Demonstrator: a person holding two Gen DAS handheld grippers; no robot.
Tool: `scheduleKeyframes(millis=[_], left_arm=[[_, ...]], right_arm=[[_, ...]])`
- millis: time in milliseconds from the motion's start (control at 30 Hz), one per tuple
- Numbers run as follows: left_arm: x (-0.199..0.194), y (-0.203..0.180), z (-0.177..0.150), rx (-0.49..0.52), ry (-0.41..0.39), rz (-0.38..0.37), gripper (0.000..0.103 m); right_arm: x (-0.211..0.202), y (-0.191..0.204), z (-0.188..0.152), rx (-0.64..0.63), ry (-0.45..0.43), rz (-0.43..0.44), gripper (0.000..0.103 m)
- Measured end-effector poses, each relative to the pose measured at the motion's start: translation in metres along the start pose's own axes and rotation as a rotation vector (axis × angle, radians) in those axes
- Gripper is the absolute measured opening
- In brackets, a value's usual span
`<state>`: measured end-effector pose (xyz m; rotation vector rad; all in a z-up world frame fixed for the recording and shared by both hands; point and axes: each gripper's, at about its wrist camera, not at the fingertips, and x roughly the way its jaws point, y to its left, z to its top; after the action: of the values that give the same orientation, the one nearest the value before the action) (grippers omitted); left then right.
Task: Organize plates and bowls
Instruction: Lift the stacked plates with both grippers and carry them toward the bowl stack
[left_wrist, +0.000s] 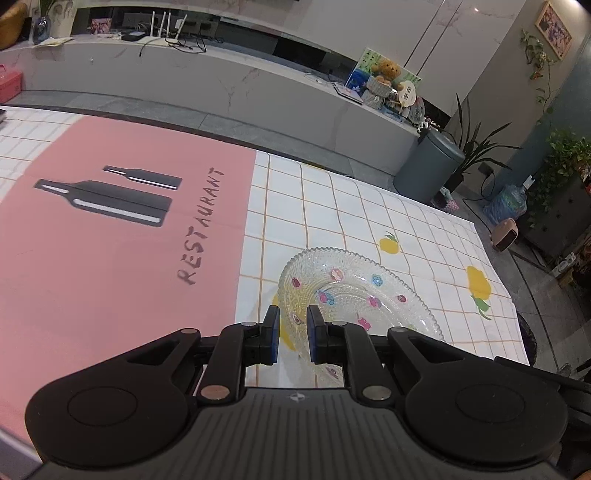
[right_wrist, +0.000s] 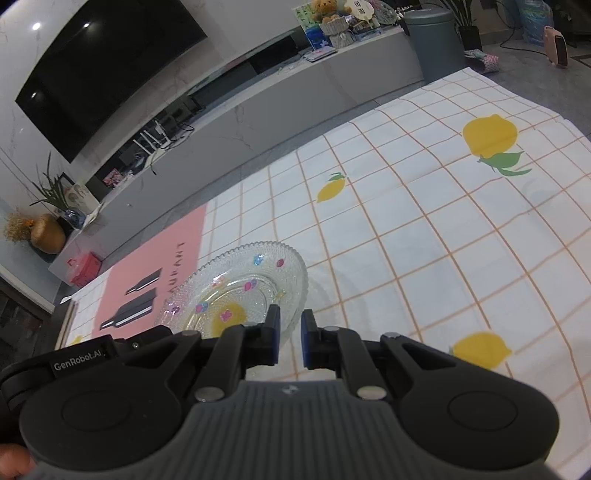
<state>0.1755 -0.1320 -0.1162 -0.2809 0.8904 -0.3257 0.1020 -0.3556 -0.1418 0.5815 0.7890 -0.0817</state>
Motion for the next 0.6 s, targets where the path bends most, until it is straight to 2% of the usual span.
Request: scheduleKeyframes(millis=[167,600], left_arm=[[-0.026,0.005,-0.014,-0.037,-0.017,-0.011,0.016],[-0.088,0.005,-0.052,-0.02,-0.034,-0.028,0.016]], right_arm=[[-0.025,0.004,-0.019,-0.003,-0.006,0.023,0.009],[-0.093,0.005,-0.066,-0.02,-0.022,0.08,0.009]])
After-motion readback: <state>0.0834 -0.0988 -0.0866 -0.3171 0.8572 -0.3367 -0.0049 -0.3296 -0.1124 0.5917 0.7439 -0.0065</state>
